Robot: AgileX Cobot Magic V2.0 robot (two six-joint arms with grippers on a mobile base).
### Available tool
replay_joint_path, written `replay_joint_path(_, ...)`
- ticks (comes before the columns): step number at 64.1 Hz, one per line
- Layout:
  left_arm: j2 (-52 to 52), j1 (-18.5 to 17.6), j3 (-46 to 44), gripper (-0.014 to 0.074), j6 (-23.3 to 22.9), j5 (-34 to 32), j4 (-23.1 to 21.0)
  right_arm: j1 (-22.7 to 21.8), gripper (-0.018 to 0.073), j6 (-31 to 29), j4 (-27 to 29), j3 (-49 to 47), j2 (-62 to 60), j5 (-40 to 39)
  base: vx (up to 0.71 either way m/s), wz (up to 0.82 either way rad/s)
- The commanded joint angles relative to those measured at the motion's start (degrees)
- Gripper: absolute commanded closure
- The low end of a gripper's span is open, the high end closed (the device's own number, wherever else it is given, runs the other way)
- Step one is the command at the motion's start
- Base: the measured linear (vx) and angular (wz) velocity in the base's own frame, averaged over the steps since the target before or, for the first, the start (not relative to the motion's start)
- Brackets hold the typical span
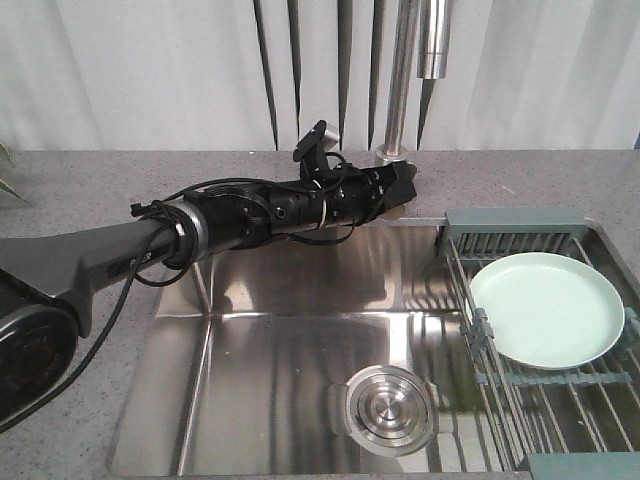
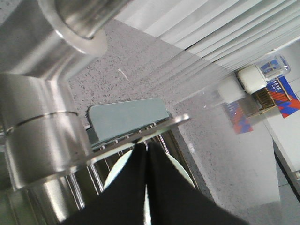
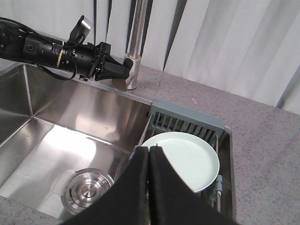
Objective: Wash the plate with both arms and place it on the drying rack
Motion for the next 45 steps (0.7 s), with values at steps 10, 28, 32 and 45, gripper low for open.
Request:
replay_joint_path(10, -3.81, 0.34, -2.13, 0.0602, -0.39, 3.00, -6.47, 0.00, 0.0566, 0.31, 0.34, -1.16, 1.07, -4.05, 0.00, 0.00)
replay_joint_path(28, -3.81, 0.34, -2.13, 0.0602, -0.39, 3.49, -7.88, 0.00, 0.0566, 0.31, 0.34, -1.16, 1.07, -4.05, 0.00, 0.00)
replay_joint_path(32, -3.97, 0.34, -2.13, 0.0602, -0.39, 2.53, -7.88, 0.00, 0.0566, 0.31, 0.34, -1.16, 1.07, -4.05, 0.00, 0.00)
replay_joint_path(45, -4.37, 0.34, -2.13, 0.0602, -0.39, -1.65, -7.88, 0.00, 0.0566, 0.31, 0.34, -1.16, 1.07, -4.05, 0.00, 0.00)
